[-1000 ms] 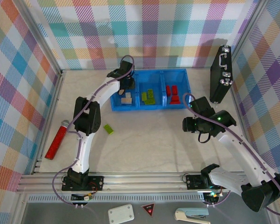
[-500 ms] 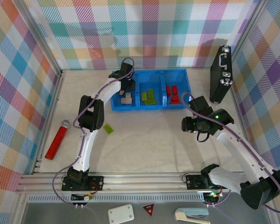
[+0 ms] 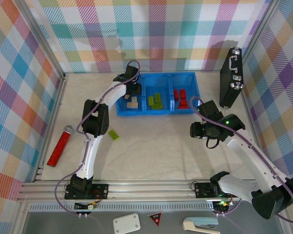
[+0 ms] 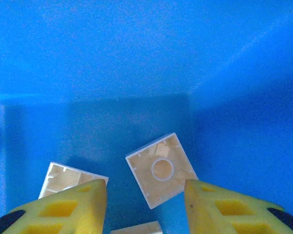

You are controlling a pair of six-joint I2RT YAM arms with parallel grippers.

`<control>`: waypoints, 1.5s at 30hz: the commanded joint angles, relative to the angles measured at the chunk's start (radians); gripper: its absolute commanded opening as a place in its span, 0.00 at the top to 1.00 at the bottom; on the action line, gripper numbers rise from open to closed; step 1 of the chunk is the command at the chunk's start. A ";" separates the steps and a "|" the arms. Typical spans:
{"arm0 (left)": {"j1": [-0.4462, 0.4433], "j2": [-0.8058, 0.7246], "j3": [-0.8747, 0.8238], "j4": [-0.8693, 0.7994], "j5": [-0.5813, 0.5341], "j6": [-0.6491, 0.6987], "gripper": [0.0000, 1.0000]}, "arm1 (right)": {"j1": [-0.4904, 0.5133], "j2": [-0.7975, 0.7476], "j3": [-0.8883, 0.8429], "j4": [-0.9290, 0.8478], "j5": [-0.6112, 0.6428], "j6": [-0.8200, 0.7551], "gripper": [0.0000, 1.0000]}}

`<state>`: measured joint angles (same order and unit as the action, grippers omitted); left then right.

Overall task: Sort the legos into containers by color
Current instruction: Place the lego in the container, then pick up the lego from the middle-left of the table.

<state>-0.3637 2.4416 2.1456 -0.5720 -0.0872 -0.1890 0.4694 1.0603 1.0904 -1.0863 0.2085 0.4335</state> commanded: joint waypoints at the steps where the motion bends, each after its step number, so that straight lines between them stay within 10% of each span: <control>1: 0.005 -0.036 0.012 -0.008 0.022 0.009 0.55 | 0.000 -0.020 0.018 -0.015 -0.006 0.008 0.47; 23: 0.005 -0.444 -0.291 -0.112 0.027 0.027 0.55 | 0.025 0.049 -0.026 0.198 -0.189 -0.008 0.48; 45: 0.216 -0.951 -0.644 -0.253 0.062 0.050 0.48 | 0.370 0.453 0.152 0.370 -0.113 -0.001 0.45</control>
<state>-0.1905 1.5486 1.5368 -0.7910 -0.0406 -0.1596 0.8055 1.4685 1.1873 -0.7372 0.0715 0.4335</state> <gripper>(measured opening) 0.520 0.551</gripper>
